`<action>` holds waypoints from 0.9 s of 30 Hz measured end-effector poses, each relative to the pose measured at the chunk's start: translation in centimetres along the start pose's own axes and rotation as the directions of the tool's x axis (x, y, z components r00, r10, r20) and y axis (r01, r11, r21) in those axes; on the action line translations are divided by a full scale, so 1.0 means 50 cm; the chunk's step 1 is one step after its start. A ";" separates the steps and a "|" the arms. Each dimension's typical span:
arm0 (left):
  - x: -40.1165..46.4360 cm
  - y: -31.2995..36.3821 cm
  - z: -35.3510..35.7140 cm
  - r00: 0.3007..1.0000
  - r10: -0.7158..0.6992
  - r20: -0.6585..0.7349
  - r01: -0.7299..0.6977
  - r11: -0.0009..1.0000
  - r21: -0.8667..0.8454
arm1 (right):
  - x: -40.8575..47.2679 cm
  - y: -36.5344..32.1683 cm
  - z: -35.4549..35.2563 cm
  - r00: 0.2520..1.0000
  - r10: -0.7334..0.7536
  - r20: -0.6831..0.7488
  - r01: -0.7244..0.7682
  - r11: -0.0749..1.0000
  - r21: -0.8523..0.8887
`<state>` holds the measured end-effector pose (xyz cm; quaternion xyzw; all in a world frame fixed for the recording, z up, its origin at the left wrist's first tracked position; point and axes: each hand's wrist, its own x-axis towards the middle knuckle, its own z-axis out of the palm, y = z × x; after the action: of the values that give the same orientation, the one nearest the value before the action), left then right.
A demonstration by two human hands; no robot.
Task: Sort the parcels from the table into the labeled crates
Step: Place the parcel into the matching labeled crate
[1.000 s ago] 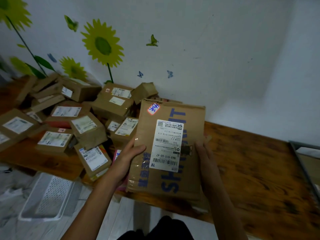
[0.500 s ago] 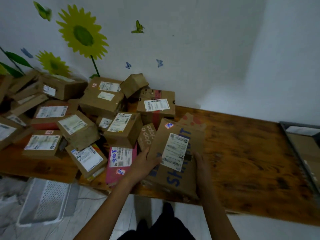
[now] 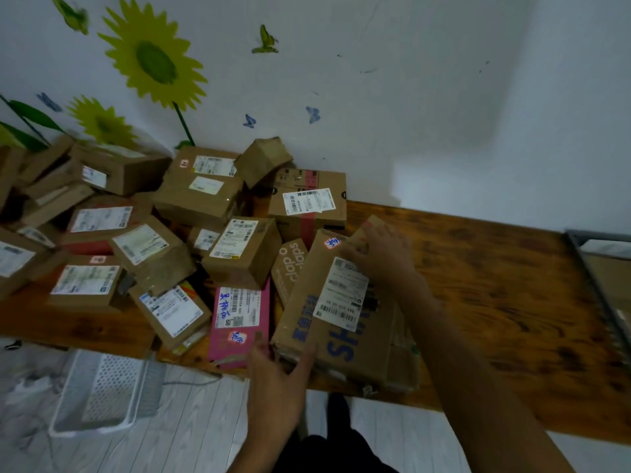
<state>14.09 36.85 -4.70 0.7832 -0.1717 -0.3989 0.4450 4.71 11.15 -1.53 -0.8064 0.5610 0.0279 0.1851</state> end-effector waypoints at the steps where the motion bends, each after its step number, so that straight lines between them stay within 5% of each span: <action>1: -0.008 -0.006 0.005 0.999 -0.040 0.036 0.043 0.995 -0.090 | 0.009 -0.006 0.002 0.999 0.005 0.053 -0.006 1.000 0.021; 5: -0.017 0.003 0.036 0.969 -0.060 0.241 0.081 0.994 -0.079 | -0.003 -0.015 -0.009 0.999 -0.011 0.042 0.007 0.995 0.096; 13: 0.084 0.086 -0.016 0.972 0.176 0.158 -0.171 0.984 -0.045 | -0.145 0.076 -0.065 0.980 0.193 0.056 -0.201 0.948 0.247; 19: 0.243 0.179 -0.046 0.898 0.295 0.326 -0.381 0.892 0.242 | -0.319 0.105 0.055 0.955 0.230 0.188 -0.295 0.665 0.686; 22: 0.295 0.201 -0.018 0.876 0.320 0.362 -0.452 0.806 0.381 | -0.357 0.078 0.077 0.916 0.261 0.306 -0.402 0.572 0.715; 27: 0.290 0.167 -0.002 0.914 0.355 0.198 -0.406 0.810 0.423 | -0.353 0.116 0.028 0.907 0.310 0.284 -0.411 0.799 0.438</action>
<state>23.91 23.31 -4.55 0.7918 -0.4379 -0.2925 0.3095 -6.85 25.64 0.09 -0.6040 0.6719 0.0002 0.4287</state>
